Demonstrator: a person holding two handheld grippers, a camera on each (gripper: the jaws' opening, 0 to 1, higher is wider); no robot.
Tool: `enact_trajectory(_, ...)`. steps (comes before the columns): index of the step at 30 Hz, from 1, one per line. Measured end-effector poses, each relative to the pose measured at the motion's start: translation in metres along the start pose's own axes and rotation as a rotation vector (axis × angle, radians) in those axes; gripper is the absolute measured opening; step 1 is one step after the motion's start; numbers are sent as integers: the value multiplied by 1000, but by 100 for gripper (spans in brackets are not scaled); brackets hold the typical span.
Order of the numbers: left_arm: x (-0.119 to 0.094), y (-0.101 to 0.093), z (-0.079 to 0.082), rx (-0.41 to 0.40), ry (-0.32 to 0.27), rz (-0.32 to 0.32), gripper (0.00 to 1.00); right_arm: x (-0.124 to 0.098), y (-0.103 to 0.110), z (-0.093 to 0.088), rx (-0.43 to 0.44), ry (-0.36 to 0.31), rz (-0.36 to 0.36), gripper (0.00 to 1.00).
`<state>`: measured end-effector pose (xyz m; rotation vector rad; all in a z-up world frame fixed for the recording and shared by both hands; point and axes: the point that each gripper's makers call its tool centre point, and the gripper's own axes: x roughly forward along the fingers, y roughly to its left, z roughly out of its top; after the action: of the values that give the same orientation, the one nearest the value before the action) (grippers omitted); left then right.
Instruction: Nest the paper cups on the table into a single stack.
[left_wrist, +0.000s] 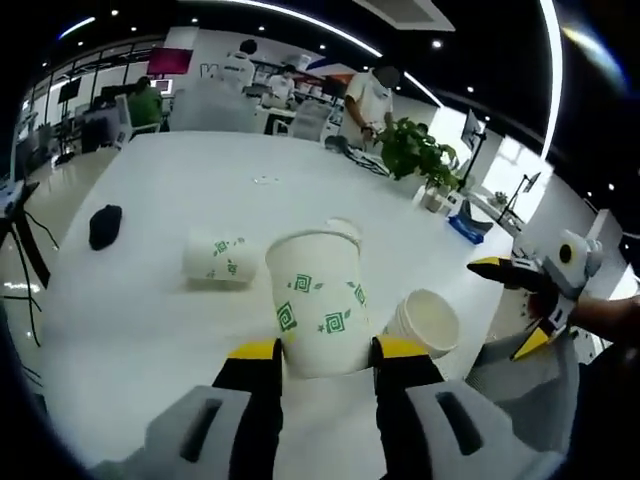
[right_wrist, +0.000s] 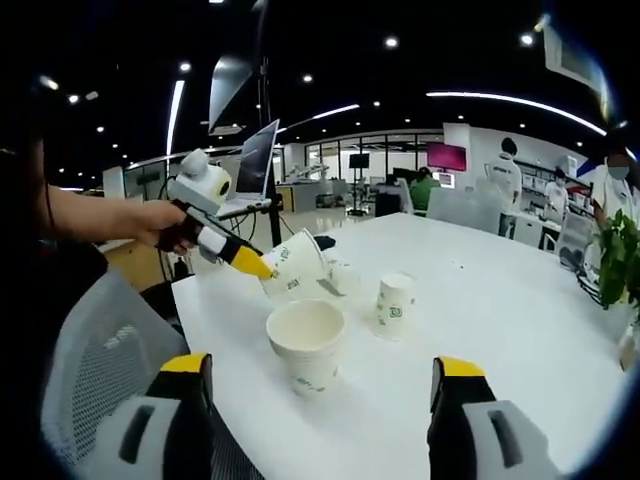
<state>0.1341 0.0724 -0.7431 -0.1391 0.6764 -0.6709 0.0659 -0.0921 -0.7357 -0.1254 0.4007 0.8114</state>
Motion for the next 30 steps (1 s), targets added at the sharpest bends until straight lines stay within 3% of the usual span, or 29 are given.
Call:
enact_trajectory(6, -19, -15, 3, 48, -2, -48, 33, -3, 8, 17, 22, -34, 27, 87)
enact_trajectory(14, -37, -38, 8, 71, -39, -93, 33, -6, 27, 43, -24, -42, 104, 76)
enact_trajectory(19, -43, -57, 8, 149, -49, -142, 33, -7, 33, 59, -8, -61, 154, 69)
enact_trajectory(24, -44, -71, -1, 218, -19, -163, 33, -6, 40, 73, 9, -86, 200, 63)
enact_trajectory(30, -47, -81, -5, 230, 0, -193, 33, -2, 48, 81, 5, -104, 240, 58)
